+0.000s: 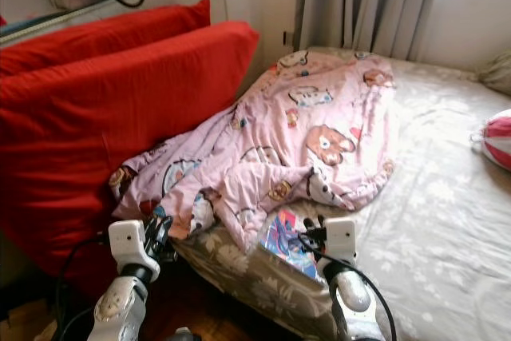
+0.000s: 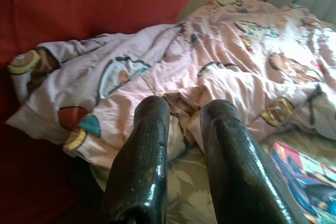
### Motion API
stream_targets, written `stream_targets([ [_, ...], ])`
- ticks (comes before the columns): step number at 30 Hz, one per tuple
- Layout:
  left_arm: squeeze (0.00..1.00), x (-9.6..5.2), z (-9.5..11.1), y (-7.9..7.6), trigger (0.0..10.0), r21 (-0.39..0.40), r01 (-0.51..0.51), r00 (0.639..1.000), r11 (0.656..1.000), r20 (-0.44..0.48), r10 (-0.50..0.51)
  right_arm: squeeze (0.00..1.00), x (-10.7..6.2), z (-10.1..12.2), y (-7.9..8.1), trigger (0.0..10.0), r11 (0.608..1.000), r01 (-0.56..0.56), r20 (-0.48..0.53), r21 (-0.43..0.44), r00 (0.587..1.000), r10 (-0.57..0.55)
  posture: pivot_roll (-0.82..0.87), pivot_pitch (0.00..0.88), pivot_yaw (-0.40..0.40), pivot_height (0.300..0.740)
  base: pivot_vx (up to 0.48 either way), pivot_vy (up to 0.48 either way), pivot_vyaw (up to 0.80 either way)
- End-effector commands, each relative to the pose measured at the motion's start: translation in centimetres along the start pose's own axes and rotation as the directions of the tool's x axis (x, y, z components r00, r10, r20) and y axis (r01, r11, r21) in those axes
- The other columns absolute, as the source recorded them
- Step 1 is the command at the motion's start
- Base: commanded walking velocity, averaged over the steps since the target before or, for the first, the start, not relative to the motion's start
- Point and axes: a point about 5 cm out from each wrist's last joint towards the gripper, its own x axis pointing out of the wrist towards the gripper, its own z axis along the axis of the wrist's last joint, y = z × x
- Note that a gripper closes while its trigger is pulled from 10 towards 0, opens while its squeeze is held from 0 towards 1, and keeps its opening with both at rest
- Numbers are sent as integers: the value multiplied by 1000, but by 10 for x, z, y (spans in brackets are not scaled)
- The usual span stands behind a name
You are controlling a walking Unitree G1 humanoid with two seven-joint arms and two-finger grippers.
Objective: Clean up the room
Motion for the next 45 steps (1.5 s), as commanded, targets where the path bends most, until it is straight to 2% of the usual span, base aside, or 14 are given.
stream_targets([
  [1,0,0,-1,0,10000,-1,2,1000,1000,-17,-2,0,2,2,2,10000,1000,-8,7,1,1000,8,-43,0,44,661,0,0,0],
  [5,0,0,-2,1,10000,1,3,1000,1000,-22,-3,0,2,-2,3,10000,1000,-17,-37,-14,999,17,-45,0,45,661,0,0,0],
  [11,0,0,-3,0,10000,-1,3,1000,1000,-28,-3,0,2,-3,5,10000,1000,-27,-37,-5,999,26,-45,0,46,621,0,0,0],
  [12,0,0,-3,0,10000,-1,4,1000,1000,-29,-4,0,1,-1,5,10000,1000,-28,-14,6,999,28,-45,0,46,621,0,0,0],
  [26,0,0,-3,0,10000,0,9,999,1000,-30,-9,0,1,-3,6,10000,999,-33,-22,12,999,33,-42,0,47,621,0,0,0],
  [31,0,1,-2,-1,10000,2,13,999,1000,-29,-13,0,1,-3,8,10000,999,-53,-18,-12,998,53,-40,0,47,621,0,0,0],
  [41,0,1,1,-3,10000,-1,26,1000,1000,-13,-26,0,-1,-3,14,10000,995,-102,5,0,995,102,-39,0,45,621,0,0,706],
  [45,0,1,1,-3,10000,-1,28,1000,1000,-12,-28,0,-2,-3,14,10000,994,-107,4,7,994,107,-39,0,45,621,0,0,106],
])
